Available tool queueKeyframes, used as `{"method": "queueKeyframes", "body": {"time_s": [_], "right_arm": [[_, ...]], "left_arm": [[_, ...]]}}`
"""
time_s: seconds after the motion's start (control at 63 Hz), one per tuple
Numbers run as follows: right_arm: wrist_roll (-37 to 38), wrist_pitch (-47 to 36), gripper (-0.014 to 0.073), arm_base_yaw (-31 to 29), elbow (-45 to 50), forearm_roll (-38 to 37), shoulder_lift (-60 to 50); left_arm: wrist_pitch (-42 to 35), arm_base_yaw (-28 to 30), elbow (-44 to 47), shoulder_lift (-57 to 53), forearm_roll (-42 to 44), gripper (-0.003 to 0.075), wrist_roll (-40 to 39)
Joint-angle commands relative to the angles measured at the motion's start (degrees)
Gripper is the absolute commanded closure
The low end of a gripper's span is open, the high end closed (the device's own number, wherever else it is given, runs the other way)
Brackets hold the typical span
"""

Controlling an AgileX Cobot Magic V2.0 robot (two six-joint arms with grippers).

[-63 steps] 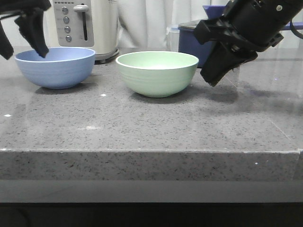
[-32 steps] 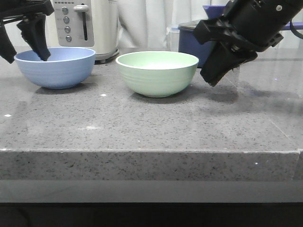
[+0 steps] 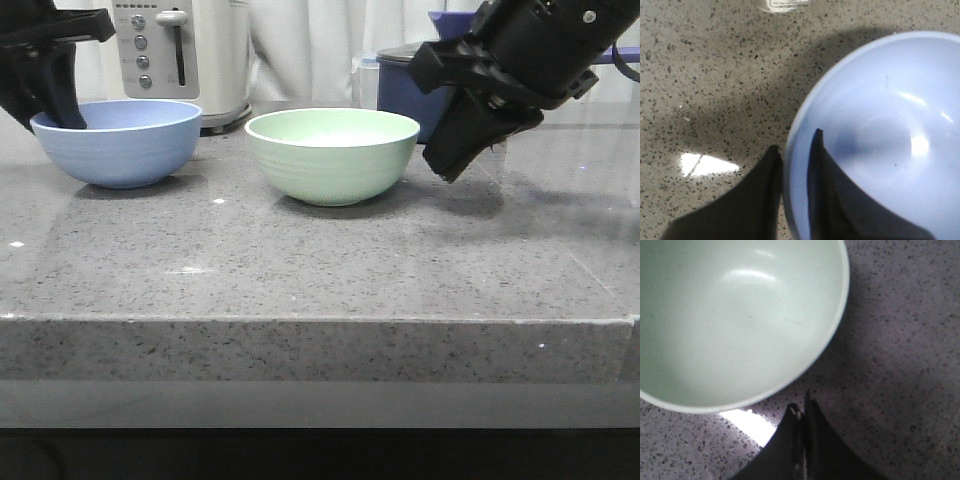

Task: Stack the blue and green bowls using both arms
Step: 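Lift the blue bowl and move it over the green bowl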

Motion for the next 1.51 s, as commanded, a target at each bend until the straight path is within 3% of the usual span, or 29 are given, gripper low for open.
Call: {"method": "queueKeyframes", "body": {"time_s": [0.0, 0.063, 0.381, 0.65, 1.031, 1.491], "right_arm": [[-0.75, -2.11, 0.0658, -0.25, -1.82, 1.27, -1.99], [-0.75, -2.11, 0.0658, -0.25, -1.82, 1.27, -1.99], [-0.75, -2.11, 0.0658, -0.25, -1.82, 1.27, -1.99], [-0.75, -2.11, 0.0658, -0.25, -1.82, 1.27, -1.99], [-0.75, -2.11, 0.0658, -0.25, -1.82, 1.27, -1.99], [-0.75, -2.11, 0.0658, -0.25, -1.82, 1.27, -1.99]], "left_arm": [[-2.11, 0.09, -1.91, -2.69, -0.98, 0.0698, 0.14], [-2.11, 0.09, -1.91, -2.69, -0.98, 0.0740, 0.14], [-0.31, -0.88, -7.47, -4.39, -4.83, 0.0740, 3.16], [3.22, -8.18, -16.75, -5.09, -6.37, 0.0740, 4.58], [-0.71, -19.05, -17.57, -2.88, -6.37, 0.0740, 4.58], [-2.43, -20.43, -17.57, 1.44, -6.71, 0.0740, 4.58]]}}
